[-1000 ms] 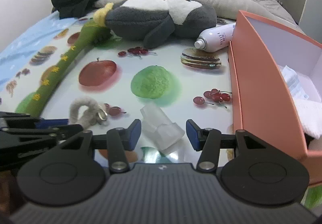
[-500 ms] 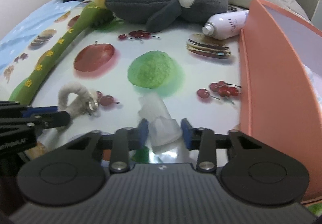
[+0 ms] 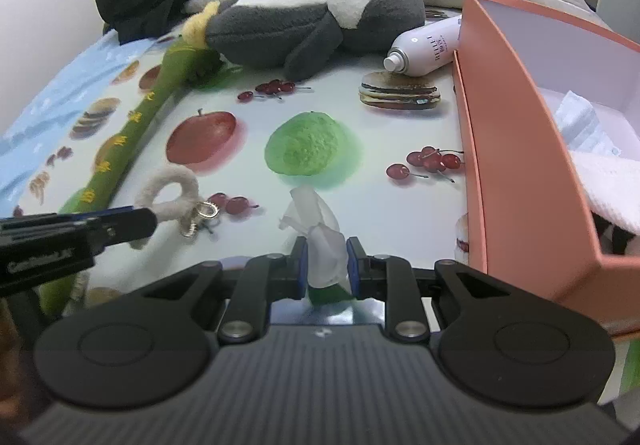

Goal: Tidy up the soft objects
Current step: 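Carry the fuzzy ring and clear piece over the pink box and release both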

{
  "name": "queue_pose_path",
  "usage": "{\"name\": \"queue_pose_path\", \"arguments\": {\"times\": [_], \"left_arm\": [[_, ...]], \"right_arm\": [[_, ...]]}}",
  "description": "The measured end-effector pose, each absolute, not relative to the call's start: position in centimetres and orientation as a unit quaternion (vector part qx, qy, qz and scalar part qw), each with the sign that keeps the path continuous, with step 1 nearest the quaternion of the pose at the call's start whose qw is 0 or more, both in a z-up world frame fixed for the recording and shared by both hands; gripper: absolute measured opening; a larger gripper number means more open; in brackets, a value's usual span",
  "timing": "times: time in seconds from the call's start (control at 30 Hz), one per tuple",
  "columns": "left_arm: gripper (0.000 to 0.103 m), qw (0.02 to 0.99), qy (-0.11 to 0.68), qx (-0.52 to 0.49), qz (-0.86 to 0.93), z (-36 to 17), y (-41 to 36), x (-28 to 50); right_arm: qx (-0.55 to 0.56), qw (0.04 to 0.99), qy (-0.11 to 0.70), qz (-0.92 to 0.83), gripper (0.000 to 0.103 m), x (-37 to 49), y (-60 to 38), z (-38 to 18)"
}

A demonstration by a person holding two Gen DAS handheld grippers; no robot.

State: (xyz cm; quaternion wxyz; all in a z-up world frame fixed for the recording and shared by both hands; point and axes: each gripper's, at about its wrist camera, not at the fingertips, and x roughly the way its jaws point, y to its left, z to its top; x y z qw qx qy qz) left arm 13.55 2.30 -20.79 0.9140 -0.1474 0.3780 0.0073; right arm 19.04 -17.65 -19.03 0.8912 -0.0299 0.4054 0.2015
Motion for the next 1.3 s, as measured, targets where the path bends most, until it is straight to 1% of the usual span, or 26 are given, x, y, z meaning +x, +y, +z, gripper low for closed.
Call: {"name": "queue_pose_path", "arguments": {"times": [0.37,0.67,1.07,1.3], "left_arm": [[0.014,0.92,0.361,-0.154,0.002,-17.0,0.7,14.0],[0.014,0.927,0.339,-0.156,-0.012,-12.1,-1.6,15.7],[0.014,0.944,0.294,-0.14,-0.05,-3.5,-6.6,20.6],[0.014,0.948,0.277,-0.125,-0.096,-0.3,-11.3,24.6]], "right_arm": [[-0.002,0.904,0.375,0.204,0.024,18.7,-19.5,-14.6],[0.015,0.914,0.348,0.208,0.024,19.6,-21.6,-10.1],[0.041,0.931,0.301,0.202,0.024,22.0,-25.9,-3.0],[0.052,0.945,0.272,0.173,0.024,24.2,-30.0,-0.1]]}}
